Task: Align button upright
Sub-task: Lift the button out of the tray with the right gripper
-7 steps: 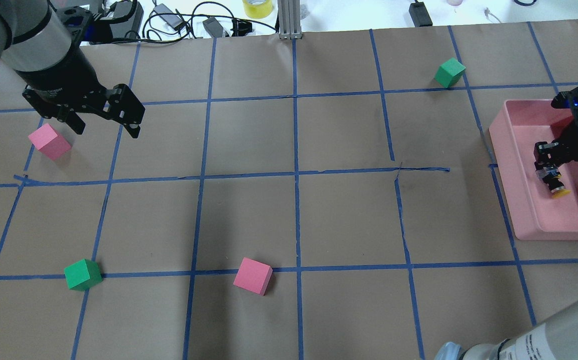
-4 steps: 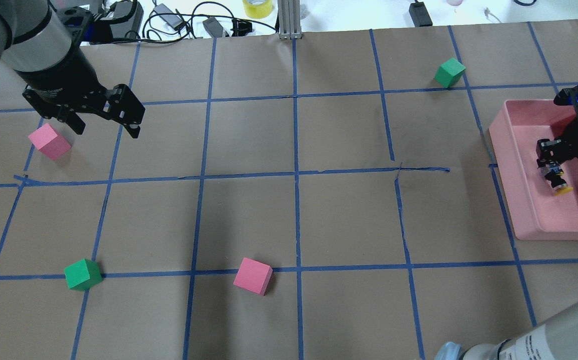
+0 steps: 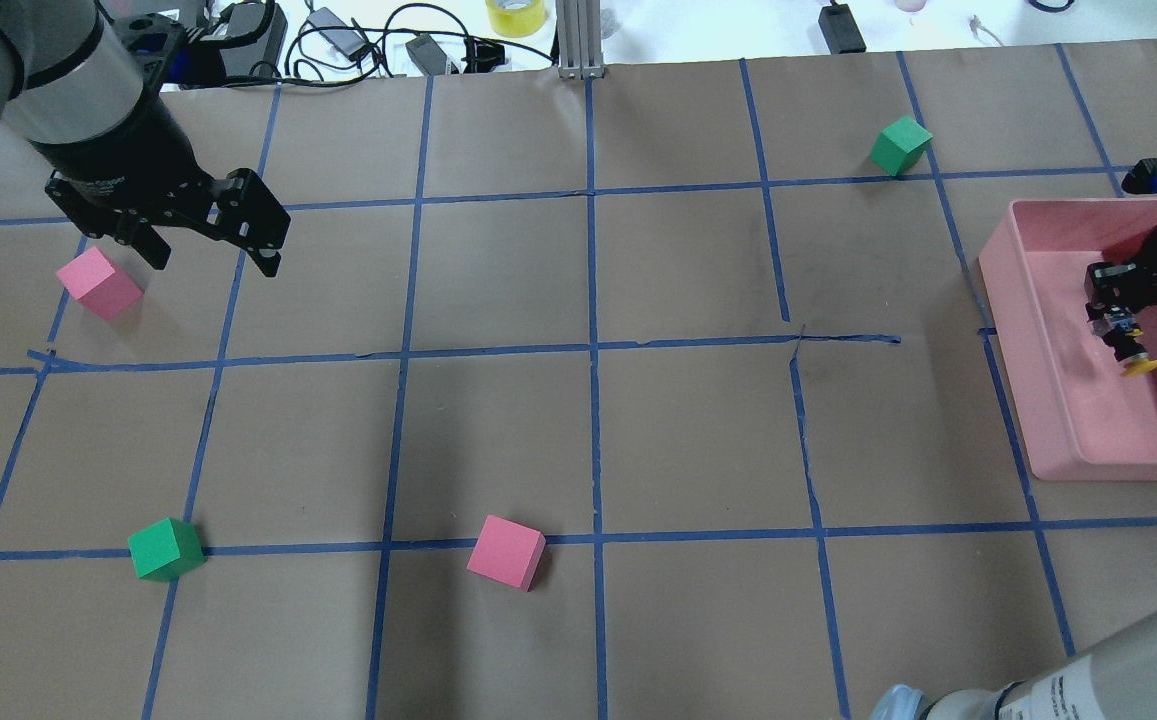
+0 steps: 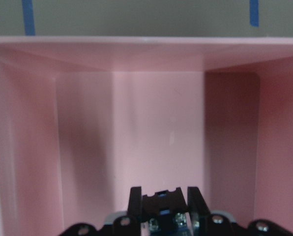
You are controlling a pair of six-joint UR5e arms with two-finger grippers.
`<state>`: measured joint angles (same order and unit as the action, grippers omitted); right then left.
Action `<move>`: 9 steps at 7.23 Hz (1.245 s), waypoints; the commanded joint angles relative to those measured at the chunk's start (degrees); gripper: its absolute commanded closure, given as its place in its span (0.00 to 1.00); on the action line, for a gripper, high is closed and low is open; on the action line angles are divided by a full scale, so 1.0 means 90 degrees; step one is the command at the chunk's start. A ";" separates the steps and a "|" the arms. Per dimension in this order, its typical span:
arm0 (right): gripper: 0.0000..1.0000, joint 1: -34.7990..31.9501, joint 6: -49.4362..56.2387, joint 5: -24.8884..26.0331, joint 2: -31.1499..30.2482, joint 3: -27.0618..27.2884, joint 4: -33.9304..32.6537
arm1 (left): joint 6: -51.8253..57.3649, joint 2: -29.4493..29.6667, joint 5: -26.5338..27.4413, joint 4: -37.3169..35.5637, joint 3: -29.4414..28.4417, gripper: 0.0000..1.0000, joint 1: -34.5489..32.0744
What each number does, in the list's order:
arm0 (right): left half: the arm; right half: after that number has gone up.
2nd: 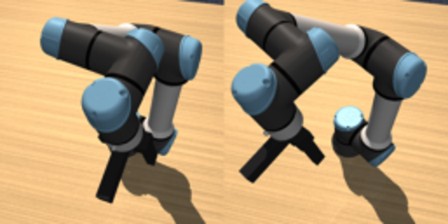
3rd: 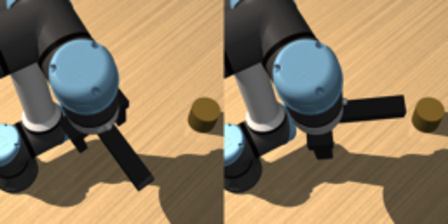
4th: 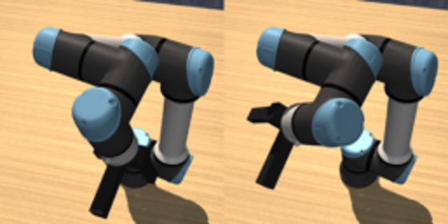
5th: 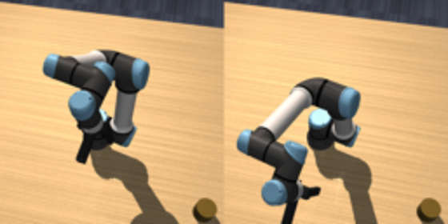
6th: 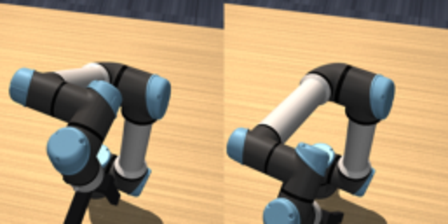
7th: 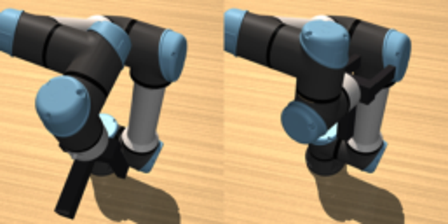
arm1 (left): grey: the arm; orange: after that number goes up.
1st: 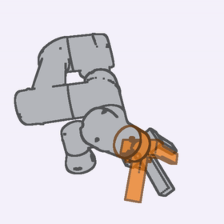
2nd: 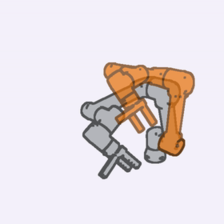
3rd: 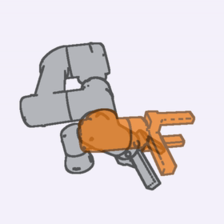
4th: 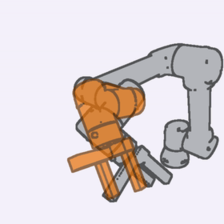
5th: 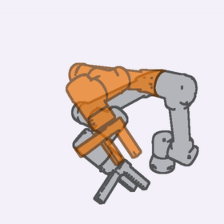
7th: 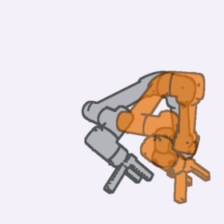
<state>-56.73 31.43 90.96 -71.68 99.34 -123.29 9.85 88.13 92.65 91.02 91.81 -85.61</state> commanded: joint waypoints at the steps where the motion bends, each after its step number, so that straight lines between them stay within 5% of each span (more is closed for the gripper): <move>1: 0.96 -0.0704 -0.0607 0.0243 -0.0363 -0.0722 0.0873 | 0.0000 0.0002 -0.0001 0.0004 0.0004 0.00 0.0000; 5: 0.99 -0.3054 -0.3403 0.0158 -0.0356 -0.0979 0.1258 | 0.0000 -0.0007 -0.0001 -0.0025 0.0033 0.00 0.0000; 9: 1.00 -0.5079 -0.6417 -0.0389 0.0296 -0.0930 0.0870 | 0.0000 -0.0008 0.0008 -0.0035 0.0023 0.00 0.0010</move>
<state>-97.49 -19.54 89.07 -71.64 90.93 -113.41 9.84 88.07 92.71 90.71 92.03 -85.60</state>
